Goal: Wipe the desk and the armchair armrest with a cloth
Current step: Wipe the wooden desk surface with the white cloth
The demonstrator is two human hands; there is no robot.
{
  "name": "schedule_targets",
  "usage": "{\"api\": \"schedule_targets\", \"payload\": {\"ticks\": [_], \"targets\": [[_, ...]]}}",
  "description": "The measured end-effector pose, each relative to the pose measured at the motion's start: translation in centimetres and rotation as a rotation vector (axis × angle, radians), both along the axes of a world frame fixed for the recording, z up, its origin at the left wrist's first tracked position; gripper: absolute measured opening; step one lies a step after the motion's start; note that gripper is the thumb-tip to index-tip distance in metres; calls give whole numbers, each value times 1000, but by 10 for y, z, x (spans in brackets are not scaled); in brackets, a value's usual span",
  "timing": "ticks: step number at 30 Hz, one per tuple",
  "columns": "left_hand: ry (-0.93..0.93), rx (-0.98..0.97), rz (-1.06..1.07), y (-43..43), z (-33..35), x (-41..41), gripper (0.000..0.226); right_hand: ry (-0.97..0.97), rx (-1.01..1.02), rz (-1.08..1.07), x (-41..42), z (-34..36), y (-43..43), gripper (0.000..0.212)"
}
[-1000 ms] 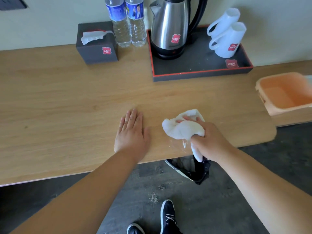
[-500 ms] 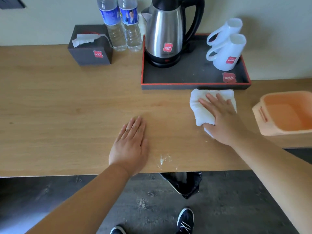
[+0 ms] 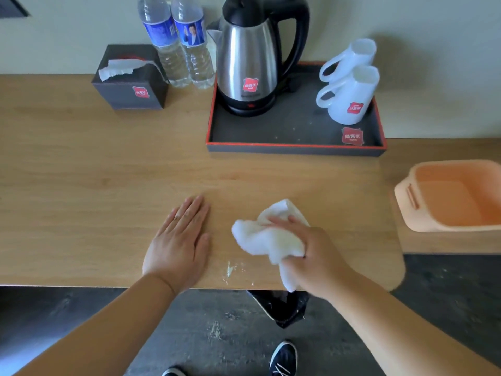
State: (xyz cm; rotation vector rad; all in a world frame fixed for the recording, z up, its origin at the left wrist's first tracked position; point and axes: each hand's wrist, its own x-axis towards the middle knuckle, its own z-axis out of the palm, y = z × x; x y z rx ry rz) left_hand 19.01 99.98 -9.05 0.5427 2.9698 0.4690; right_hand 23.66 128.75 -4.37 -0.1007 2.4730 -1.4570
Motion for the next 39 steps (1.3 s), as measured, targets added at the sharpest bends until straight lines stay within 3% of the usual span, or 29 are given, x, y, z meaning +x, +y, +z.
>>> {"api": "schedule_targets", "payload": {"ticks": [2, 4, 9, 12, 14, 26, 33, 39], "targets": [[5, -4, -2, 1, 0, 0, 64, 11, -27, -134, -13, 12, 27, 51], [2, -3, -2, 2, 0, 0, 64, 161, 94, -167, -35, 22, 57, 48], [-9, -9, 9, 3, 2, 0, 64, 520, 560, 90, -93, 5, 116, 45], [-3, -11, 8, 2, 0, -2, 64, 482, 712, 122, -92, -25, 130, 64], [2, -13, 10, 3, -1, -2, 64, 492, 689, 104, -87, -39, 133, 67], [25, -13, 27, 3, -1, 2, 64, 414, 643, -46, -24, -38, 126, 56], [18, 26, 50, 4, 1, 8, 68, 351, 655, -147, 41, -37, 74, 48], [-18, 142, 94, -2, 1, 13, 58, 229, 755, -180, 57, -37, 5, 80]]}}
